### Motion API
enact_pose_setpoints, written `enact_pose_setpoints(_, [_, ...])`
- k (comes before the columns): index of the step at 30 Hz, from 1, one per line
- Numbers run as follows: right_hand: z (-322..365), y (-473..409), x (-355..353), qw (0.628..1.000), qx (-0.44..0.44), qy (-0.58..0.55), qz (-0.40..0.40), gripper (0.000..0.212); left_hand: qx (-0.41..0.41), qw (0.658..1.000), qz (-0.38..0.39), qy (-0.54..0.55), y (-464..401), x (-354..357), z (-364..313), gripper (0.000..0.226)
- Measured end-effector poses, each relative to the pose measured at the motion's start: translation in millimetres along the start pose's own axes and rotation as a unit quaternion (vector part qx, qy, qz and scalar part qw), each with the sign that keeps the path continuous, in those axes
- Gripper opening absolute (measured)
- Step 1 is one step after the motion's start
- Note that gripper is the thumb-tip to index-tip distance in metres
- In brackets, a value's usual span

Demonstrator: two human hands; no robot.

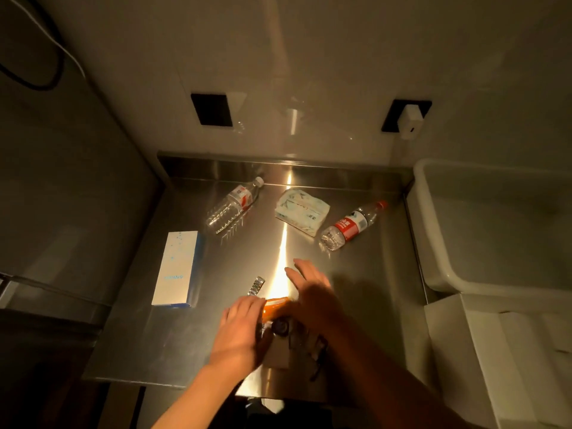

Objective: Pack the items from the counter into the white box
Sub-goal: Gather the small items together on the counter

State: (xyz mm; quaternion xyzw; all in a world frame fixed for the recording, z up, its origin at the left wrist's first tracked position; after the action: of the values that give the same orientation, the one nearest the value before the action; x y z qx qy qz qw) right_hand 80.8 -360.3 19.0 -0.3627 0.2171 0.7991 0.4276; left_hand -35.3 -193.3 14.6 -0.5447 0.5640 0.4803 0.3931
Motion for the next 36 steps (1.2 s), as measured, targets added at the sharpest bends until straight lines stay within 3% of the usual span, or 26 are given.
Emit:
enact_pose_setpoints(3, [-23,-11,-26,0.999,0.002,0.03,-0.03,0.072,0.031,0.999,0.004,-0.041,-37,-11,-11,0.083])
enact_pose_setpoints(6, [-45,-26,-55,0.997,-0.017,0.045,-0.054,0.064,0.061,0.995,-0.035,-0.072,-77,-27,-26,0.067])
enact_pose_setpoints(10, [-73,-49,-87,0.99,-0.047,0.049,-0.12,0.04,0.1,0.989,-0.041,-0.102,-127,-44,-43,0.067])
enact_pose_setpoints(13, [-91,-67,-106,0.991,-0.029,0.099,-0.088,0.034,0.117,0.985,-0.027,-0.12,-166,-51,-50,0.073])
enact_pose_setpoints(16, [-109,-84,-117,0.991,0.068,0.119,-0.003,0.051,0.135,0.983,-0.018,-0.125,-206,-53,-54,0.075])
enact_pose_setpoints(19, [-122,-94,-116,0.987,0.103,0.116,0.035,0.067,0.139,0.982,-0.014,-0.126,-241,-50,-56,0.074])
enact_pose_setpoints(22, [-131,-100,-112,0.986,0.107,0.123,0.04,0.061,0.151,0.982,0.006,-0.11,-264,-41,-58,0.082])
enact_pose_setpoints(29, [-142,-106,-105,0.985,0.103,0.135,0.034,0.055,0.138,0.982,0.036,-0.123,-285,-13,-59,0.078])
enact_pose_setpoints(36, [-135,-101,-98,0.985,0.135,0.103,0.028,0.063,0.153,0.983,-0.041,-0.09,-269,6,-49,0.058])
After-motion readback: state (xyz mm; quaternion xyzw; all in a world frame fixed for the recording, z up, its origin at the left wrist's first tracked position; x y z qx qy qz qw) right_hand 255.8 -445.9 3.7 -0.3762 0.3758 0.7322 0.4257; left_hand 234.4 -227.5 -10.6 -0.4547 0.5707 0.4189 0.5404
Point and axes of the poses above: each hand's wrist, its own y-axis away from the middle knuckle, its own x-axis out of the palm, z = x × y, the point moved 3 cm from there along -y, towards the middle knuckle, and after that the axes turned 15 degrees about -y, right-handed, at the moved point
